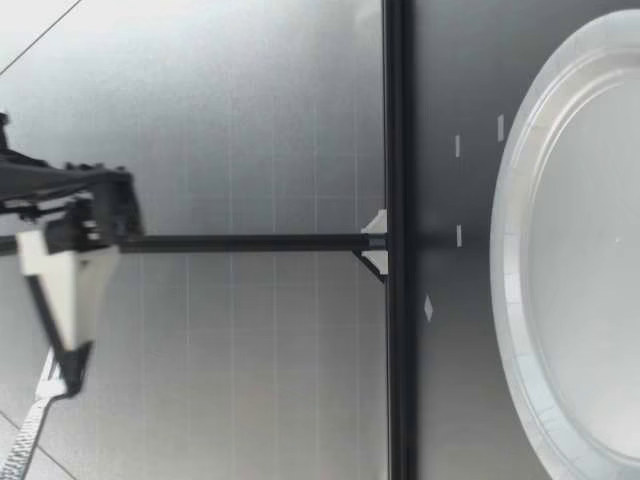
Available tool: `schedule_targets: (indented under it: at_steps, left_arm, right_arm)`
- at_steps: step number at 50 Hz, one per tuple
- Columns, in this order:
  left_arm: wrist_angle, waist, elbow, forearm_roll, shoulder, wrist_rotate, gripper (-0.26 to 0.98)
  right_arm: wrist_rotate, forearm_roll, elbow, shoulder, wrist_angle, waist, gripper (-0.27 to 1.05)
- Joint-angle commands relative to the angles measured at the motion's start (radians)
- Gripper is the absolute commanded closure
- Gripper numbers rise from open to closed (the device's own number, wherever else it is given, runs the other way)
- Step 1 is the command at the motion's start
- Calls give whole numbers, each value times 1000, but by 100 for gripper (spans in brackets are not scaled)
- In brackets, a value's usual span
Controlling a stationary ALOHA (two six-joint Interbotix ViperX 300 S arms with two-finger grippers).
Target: Pick up the fork and place it on the plate.
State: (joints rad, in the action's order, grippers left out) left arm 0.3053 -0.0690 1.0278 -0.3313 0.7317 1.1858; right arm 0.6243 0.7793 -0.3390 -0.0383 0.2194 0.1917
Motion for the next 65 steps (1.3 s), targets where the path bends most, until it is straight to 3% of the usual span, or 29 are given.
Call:
schedule_targets:
  at_steps: [1,5,11,16,21,28,34,50,65]
  left_arm:
    - [9,3,-2,11,11,-12,70]
    - [-5,3,17,66,17,-63,70]
    - [-121,2,-12,215,71,-207,70]
    - [-485,0,-84,307,132,-351,70]
    - [-810,-12,-115,311,141,-486,70]
    - [-904,-14,-100,308,140,-546,70]
    - [-1034,-17,-46,310,132,-561,70]
    - [-966,-17,127,322,104,-607,70]
    - [-916,-17,155,388,-32,-646,70]
  right_arm:
    - [-5,-15,12,-52,35,3,11]
    - [-3,-49,12,-91,83,3,11]
    - [-5,-140,6,-160,114,3,11]
    - [-3,-272,-28,-210,95,3,11]
    - [-3,-360,-84,-247,89,3,11]
    - [-3,-463,-175,-296,110,5,11]
    - [-3,-537,-245,-319,144,18,11]
    - [-3,-699,-391,-281,370,38,11]
    - [-3,-778,-419,-210,448,38,11]
